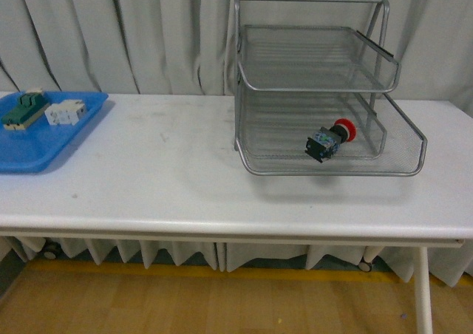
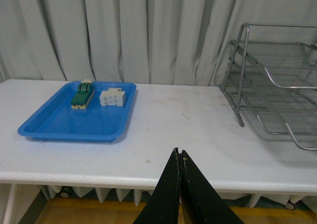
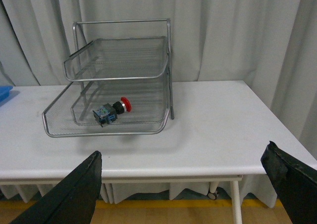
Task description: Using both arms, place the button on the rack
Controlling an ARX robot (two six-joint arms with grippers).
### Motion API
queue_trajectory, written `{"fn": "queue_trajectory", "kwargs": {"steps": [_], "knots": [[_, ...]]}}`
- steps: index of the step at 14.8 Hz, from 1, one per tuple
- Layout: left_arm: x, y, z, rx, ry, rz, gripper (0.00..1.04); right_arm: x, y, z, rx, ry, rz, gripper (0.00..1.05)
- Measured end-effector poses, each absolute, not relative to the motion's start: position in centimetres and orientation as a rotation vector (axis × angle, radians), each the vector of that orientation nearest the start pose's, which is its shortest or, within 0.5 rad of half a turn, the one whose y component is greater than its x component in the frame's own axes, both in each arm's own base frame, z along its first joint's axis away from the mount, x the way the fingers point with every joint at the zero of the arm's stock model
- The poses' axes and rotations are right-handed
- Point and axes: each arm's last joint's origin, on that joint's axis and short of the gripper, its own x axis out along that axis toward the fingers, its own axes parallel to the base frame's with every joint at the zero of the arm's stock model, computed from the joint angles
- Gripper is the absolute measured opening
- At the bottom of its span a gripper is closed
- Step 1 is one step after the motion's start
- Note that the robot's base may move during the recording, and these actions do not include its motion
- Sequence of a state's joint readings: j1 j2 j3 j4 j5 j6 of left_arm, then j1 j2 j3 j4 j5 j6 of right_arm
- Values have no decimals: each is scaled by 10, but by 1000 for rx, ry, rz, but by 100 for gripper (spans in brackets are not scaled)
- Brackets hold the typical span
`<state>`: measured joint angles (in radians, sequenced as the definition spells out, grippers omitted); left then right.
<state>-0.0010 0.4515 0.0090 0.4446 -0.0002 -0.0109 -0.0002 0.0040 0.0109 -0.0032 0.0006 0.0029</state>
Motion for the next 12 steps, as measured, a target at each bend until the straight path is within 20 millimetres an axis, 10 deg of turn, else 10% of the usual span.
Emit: {"fn": "queue_trajectory", "kwargs": {"steps": [12], "knots": [[109, 0, 169, -11, -7, -1, 2, 97, 0, 167, 3, -4, -1, 98]]}}
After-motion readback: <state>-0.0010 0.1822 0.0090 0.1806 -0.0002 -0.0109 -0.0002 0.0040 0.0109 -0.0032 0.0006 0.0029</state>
